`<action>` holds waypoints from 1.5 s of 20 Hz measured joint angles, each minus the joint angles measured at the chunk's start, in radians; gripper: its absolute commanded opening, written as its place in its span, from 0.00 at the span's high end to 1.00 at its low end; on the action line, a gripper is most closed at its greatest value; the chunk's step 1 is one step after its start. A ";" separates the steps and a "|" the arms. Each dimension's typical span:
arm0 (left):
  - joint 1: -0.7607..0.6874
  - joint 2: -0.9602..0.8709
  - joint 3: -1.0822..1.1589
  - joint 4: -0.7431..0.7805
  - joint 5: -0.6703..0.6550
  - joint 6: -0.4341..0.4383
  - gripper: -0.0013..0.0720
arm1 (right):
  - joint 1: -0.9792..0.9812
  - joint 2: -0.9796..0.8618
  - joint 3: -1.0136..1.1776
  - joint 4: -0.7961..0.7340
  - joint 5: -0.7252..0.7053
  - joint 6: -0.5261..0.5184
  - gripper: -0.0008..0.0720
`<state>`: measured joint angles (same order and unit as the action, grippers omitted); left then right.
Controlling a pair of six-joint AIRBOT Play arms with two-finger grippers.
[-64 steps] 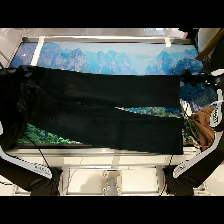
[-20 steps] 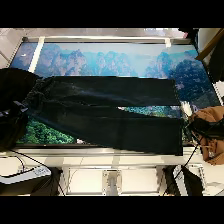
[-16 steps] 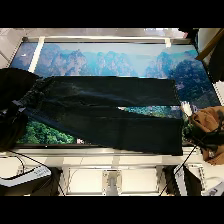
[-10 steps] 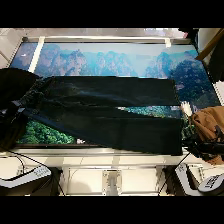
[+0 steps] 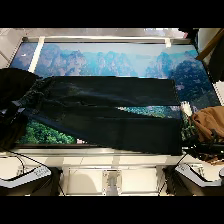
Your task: Fold the clothes and pants, and hang the long-sleeved shirts on hangers.
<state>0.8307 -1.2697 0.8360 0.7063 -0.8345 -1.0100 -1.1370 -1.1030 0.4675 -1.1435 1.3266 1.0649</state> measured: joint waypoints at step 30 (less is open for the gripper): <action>-0.372 -0.296 0.761 0.673 -0.225 -0.453 0.95 | 0.547 -0.402 0.842 0.246 -0.087 0.517 0.94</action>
<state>0.4587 -1.5654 1.5967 1.3792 -1.0595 -1.4631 -0.5900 -1.5047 1.3094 -0.8974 1.2396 1.5822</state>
